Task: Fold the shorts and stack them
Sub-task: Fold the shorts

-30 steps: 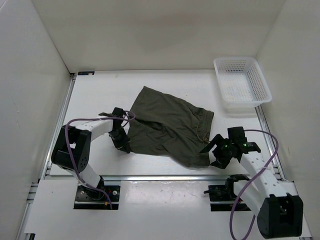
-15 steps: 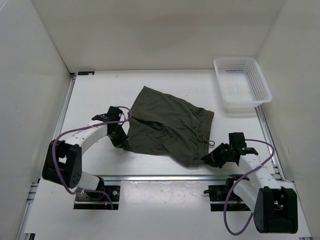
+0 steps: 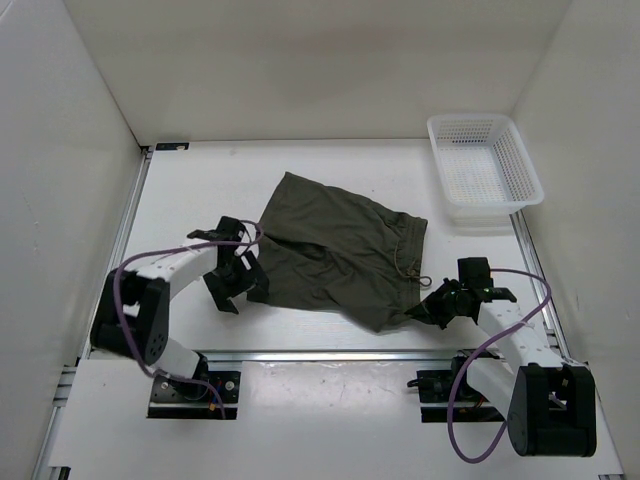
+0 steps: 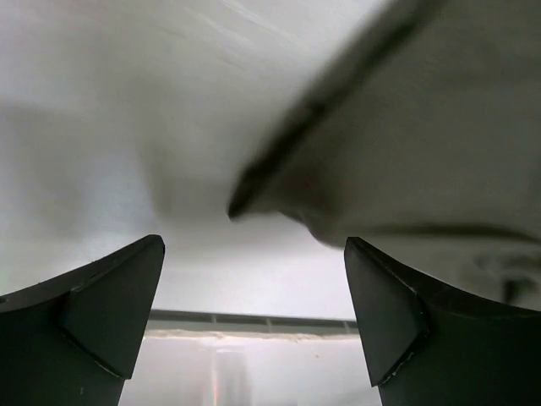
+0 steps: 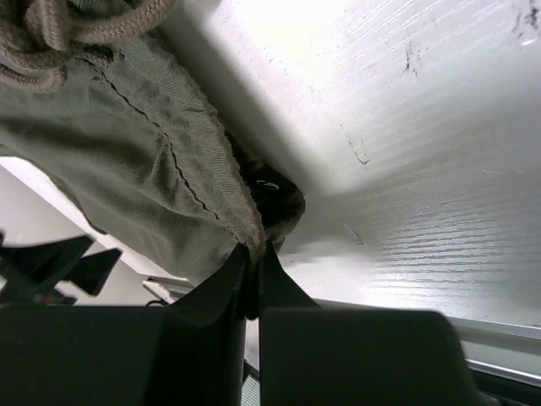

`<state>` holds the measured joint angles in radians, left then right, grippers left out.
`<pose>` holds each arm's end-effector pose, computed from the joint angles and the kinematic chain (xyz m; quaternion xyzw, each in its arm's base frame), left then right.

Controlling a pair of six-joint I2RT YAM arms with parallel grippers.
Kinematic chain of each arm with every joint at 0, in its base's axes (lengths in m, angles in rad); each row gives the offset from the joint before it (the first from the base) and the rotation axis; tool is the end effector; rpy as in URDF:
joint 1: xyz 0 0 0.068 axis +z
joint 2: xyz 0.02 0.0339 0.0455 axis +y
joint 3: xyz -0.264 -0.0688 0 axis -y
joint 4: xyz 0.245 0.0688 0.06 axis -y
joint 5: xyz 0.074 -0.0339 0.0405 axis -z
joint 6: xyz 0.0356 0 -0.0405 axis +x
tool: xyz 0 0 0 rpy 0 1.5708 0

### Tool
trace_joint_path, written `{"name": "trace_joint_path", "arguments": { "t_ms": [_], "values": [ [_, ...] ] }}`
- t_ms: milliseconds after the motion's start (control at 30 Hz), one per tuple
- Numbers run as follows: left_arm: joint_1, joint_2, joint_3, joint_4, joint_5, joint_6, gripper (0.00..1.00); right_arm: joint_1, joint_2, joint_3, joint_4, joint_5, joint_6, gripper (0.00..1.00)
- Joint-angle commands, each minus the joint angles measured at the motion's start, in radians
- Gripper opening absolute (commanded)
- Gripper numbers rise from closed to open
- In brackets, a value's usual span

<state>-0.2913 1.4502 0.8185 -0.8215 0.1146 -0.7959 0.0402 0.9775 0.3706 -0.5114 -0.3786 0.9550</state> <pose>0.2232 -0.0712 0.1707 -0.2455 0.9659 -0.0793 0.0206 0.1540 0.0194 0.1456 0.3848 0.8774 0.2663 0.1061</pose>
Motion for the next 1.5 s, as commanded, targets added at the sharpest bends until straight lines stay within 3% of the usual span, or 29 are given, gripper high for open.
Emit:
{"name": "trace_joint_path", "arguments": {
  "t_ms": [0,133,200,267,300,533,700,833,1033,1200,1333,1467],
  "values": [
    [-0.005,0.074,0.030,0.032,-0.033,0.029,1.00,-0.003,0.004,0.042,0.014,0.023,-0.033,0.00],
    [-0.005,0.134,0.042,0.084,-0.023,0.038,0.86,-0.003,-0.014,0.053,-0.022,0.044,-0.042,0.00],
    [-0.005,0.170,0.067,0.094,-0.035,0.038,0.68,-0.003,-0.014,0.053,-0.022,0.044,-0.042,0.00],
    [-0.005,0.188,0.099,0.094,-0.045,0.038,0.43,-0.003,-0.014,0.062,-0.022,0.053,-0.051,0.00],
    [-0.005,0.188,0.109,0.094,-0.046,0.038,0.11,-0.003,-0.014,0.062,-0.022,0.053,-0.052,0.00],
    [0.099,0.010,0.215,0.012,-0.064,0.069,0.10,-0.003,-0.005,0.177,-0.072,0.127,-0.119,0.00],
    [0.171,-0.077,0.359,-0.111,-0.073,0.102,0.10,-0.003,0.056,0.361,-0.127,0.174,-0.177,0.00],
    [0.196,-0.181,0.381,-0.178,-0.073,0.103,0.10,-0.003,0.056,0.421,-0.176,0.184,-0.235,0.00],
    [0.205,-0.388,0.170,-0.271,-0.082,0.014,0.10,-0.003,-0.060,0.354,-0.307,0.196,-0.279,0.00],
    [0.205,-0.695,0.063,-0.382,-0.059,-0.086,0.10,-0.003,-0.201,0.266,-0.422,0.185,-0.260,0.00],
    [0.205,-0.725,0.181,-0.467,-0.088,-0.075,0.10,0.006,-0.255,0.306,-0.525,0.213,-0.242,0.00],
    [0.205,-0.607,0.323,-0.437,-0.099,-0.013,0.10,0.006,-0.293,0.387,-0.549,0.293,-0.222,0.00]
  ]
}}
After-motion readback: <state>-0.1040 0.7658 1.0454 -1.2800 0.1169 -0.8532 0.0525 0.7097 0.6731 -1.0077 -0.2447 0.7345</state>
